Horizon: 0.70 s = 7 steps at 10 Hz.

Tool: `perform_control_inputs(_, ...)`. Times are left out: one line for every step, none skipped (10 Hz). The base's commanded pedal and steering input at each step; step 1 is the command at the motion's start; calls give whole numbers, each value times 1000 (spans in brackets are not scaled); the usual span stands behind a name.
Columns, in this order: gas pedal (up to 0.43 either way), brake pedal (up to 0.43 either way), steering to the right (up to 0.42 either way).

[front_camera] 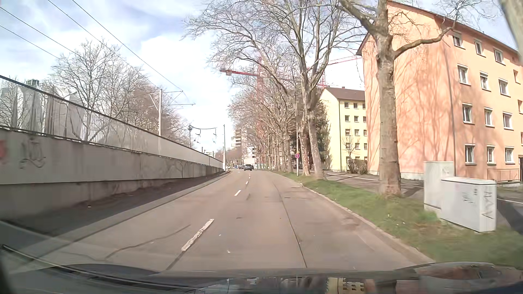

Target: Follow the waypoints while adhering to traffic rules and regulations

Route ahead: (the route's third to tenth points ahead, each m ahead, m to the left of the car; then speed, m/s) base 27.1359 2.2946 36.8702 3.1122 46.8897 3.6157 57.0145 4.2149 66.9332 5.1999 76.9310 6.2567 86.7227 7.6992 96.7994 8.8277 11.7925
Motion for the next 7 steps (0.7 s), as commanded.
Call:
perform_control_inputs(110,0,-4)
perform_control_inputs(110,0,-4)
perform_control_inputs(110,0,-3)
perform_control_inputs(110,0,-2)
perform_control_inputs(110,0,-3)
perform_control_inputs(110,0,-5)
perform_control_inputs(79,0,-5)
